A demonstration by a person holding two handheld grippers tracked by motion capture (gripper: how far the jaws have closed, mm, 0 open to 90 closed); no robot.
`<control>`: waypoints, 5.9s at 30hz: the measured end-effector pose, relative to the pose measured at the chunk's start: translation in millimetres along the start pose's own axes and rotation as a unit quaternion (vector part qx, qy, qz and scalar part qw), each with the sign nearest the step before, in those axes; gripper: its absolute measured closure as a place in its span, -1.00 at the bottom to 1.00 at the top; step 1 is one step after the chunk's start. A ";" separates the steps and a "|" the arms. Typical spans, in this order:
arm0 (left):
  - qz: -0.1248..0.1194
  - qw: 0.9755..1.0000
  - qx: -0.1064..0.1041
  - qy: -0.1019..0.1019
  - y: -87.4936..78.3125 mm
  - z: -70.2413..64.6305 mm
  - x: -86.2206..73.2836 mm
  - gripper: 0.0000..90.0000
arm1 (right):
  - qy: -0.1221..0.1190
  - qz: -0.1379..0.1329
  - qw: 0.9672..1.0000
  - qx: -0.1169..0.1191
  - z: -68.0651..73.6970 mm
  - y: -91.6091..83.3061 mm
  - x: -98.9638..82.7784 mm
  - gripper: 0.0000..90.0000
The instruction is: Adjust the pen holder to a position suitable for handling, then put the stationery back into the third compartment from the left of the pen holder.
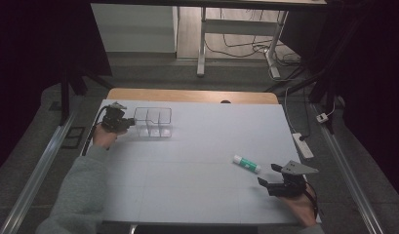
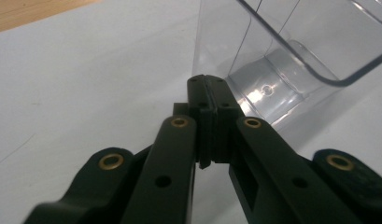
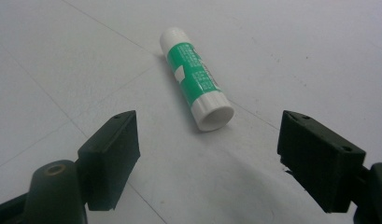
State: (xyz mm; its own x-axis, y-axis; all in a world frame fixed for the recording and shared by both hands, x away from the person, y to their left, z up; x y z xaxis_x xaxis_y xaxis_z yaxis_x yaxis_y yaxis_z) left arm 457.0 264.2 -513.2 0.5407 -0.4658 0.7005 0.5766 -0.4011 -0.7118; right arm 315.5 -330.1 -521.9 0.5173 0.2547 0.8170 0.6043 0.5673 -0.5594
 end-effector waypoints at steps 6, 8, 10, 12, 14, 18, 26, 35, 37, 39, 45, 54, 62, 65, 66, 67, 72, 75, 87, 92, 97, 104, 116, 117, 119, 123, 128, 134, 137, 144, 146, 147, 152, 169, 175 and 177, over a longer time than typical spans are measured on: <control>-0.001 1.000 -0.006 0.009 1.1 -4.5 2.8 0.97 | 0.001 0.002 1.000 0.000 -1.1 -0.1 -0.2 -0.54; -0.002 1.000 -0.007 0.011 0.9 -5.6 3.7 0.97 | 0.001 0.001 1.000 -0.001 -0.6 -0.2 -0.2 -0.54; -0.002 1.000 -0.008 0.012 1.4 -6.8 4.7 0.97 | 0.001 0.001 1.000 0.000 -0.3 -0.4 -0.2 -0.54; -0.001 1.000 -0.009 0.014 2.1 -8.7 6.1 0.97 | 0.000 0.000 1.000 0.002 0.0 -0.8 -0.1 -0.53; -0.004 1.000 -0.012 0.016 2.7 -10.7 7.4 0.97 | 0.001 0.000 1.000 0.000 0.0 -1.1 0.0 -0.53; -0.007 1.000 -0.016 0.022 4.6 -15.4 11.2 0.97 | 0.000 0.000 1.000 0.000 -0.4 -0.5 0.1 -0.53; -0.005 0.999 -0.023 0.028 9.1 -23.6 18.0 0.97 | -0.002 -0.001 1.000 0.002 0.0 -1.0 0.0 -0.53; -0.009 0.999 -0.033 0.035 17.0 -35.0 26.9 0.97 | -0.003 0.001 1.000 0.002 -0.2 -1.6 0.2 -0.53; -0.009 0.999 -0.033 0.036 19.5 -37.7 29.4 0.97 | -0.003 -0.002 1.000 0.004 0.2 -1.1 0.4 -0.53; -0.009 0.999 -0.036 0.039 21.6 -39.8 31.8 0.97 | -0.005 0.001 1.000 0.003 0.6 -1.0 0.1 -0.53; -0.009 0.998 -0.041 0.046 28.7 -46.9 40.7 0.97 | -0.005 0.002 1.000 0.003 0.0 -1.6 -0.1 -0.53; -0.010 0.997 -0.052 0.053 34.4 -55.9 49.3 0.97 | -0.005 0.004 1.000 0.001 -0.5 -2.0 0.0 -0.53; -0.012 0.996 -0.059 0.063 39.1 -64.3 57.1 0.97 | -0.004 0.003 1.000 0.003 -0.6 -1.5 -0.3 -0.53; -0.011 0.996 -0.060 0.067 40.7 -67.7 59.8 0.97 | -0.004 0.003 1.000 0.003 -0.6 -1.5 -0.3 -0.53; -0.011 0.996 -0.059 0.067 41.4 -69.0 60.8 0.97 | -0.004 0.004 1.000 0.003 -0.6 -1.6 -0.2 -0.53; -0.011 0.996 -0.060 0.068 41.9 -69.9 61.5 0.97 | -0.004 0.004 1.000 0.004 -0.5 -1.6 -0.2 -0.53; -0.015 0.996 -0.061 0.065 45.9 -74.6 65.2 0.97 | -0.005 0.004 1.000 0.005 -0.6 -1.7 -0.3 -0.53; -0.013 0.996 -0.061 0.067 47.9 -76.8 68.5 0.97 | -0.004 0.001 1.000 0.006 -0.1 -1.3 -0.1 -0.53; -0.015 0.996 -0.055 0.076 46.2 -80.9 73.5 0.94 | -0.007 0.000 1.000 0.005 0.7 -3.6 0.2 -0.53; -0.033 0.996 -0.036 0.078 33.6 -77.6 68.4 0.97 | -0.007 0.000 1.000 0.003 0.2 -4.1 -0.4 -0.53; -0.031 0.996 -0.034 0.073 16.0 -77.5 57.0 0.96 | -0.008 -0.001 1.000 0.002 1.0 -5.2 -0.3 -0.53; -0.052 0.995 -0.057 0.063 -13.4 -87.5 36.3 0.38 | -0.010 -0.002 1.000 0.002 1.9 -5.3 0.1 -0.53; -0.057 0.995 -0.055 0.065 -44.2 -109.1 0.0 -0.13 | -0.007 -0.009 1.000 -0.003 0.3 -8.9 1.5 -0.53; -0.058 0.995 -0.055 0.062 -46.4 -111.5 -3.7 -0.16 | -0.005 -0.011 1.000 -0.001 0.3 -9.0 1.5 -0.53; -0.056 0.995 -0.053 0.064 -50.1 -116.5 -10.5 -0.21 | -0.008 -0.010 1.000 -0.002 0.3 -9.3 1.5 -0.53; -0.062 0.995 -0.055 0.061 -55.3 -125.9 -23.6 -0.25 | -0.010 -0.007 1.000 -0.005 0.3 -8.9 1.6 -0.53; -0.056 0.994 -0.049 0.075 -60.0 -136.7 -37.6 -0.29 | -0.010 -0.007 1.000 -0.007 0.6 -9.2 1.6 -0.53; -0.060 0.993 -0.042 0.088 -70.3 -143.4 -53.1 -0.33 | -0.012 -0.005 1.000 -0.003 0.6 -7.6 1.2 -0.53; -0.060 0.994 -0.035 0.083 -74.9 -143.0 -60.4 -0.35 | -0.010 -0.004 1.000 -0.001 0.6 -6.7 0.7 -0.53; -0.058 0.995 -0.026 0.080 -87.5 -141.0 -76.5 -0.38 | -0.012 -0.003 1.000 0.005 1.1 -4.4 0.8 -0.53; -0.056 0.995 -0.024 0.080 -88.0 -140.8 -79.4 -0.39 | -0.012 0.000 1.000 0.004 1.3 -3.5 0.7 -0.53; -0.056 0.995 -0.025 0.080 -87.7 -140.9 -79.9 -0.39 | -0.011 -0.001 1.000 0.007 1.5 -2.6 0.5 -0.53; -0.053 0.994 -0.027 0.087 -83.3 -142.7 -78.1 -0.39 | -0.014 0.002 1.000 0.003 2.1 -1.1 0.8 -0.53; -0.047 0.995 -0.023 0.085 -79.3 -140.2 -81.4 -0.40 | -0.015 0.004 1.000 0.008 1.8 -0.4 1.6 -0.50; -0.046 0.995 -0.023 0.087 -78.3 -139.7 -81.7 -0.40 | -0.013 -0.002 1.000 0.014 5.4 -0.4 10.4 -0.46; -0.045 0.995 -0.024 0.086 -77.7 -139.1 -82.2 -0.41 | -0.015 -0.001 1.000 0.012 6.1 1.2 17.0 -0.46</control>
State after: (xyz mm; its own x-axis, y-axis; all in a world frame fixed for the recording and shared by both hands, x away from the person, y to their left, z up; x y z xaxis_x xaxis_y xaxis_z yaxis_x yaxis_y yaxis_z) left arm 282.5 223.9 -522.7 0.3727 -0.5528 0.7453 0.5865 -0.4820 -0.6509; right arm 321.4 -320.2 -507.8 0.4977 0.2758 0.8224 0.5906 0.5866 -0.5541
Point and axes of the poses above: each handheld gripper's, and its own axes: y roughly forward along the jaws, x roughly out of its top, z roughly to its left, the point moved 1 cm from there along y, roughly forward along the jaws, and after that the axes turned 12 degrees about y, right-handed, at the moved point
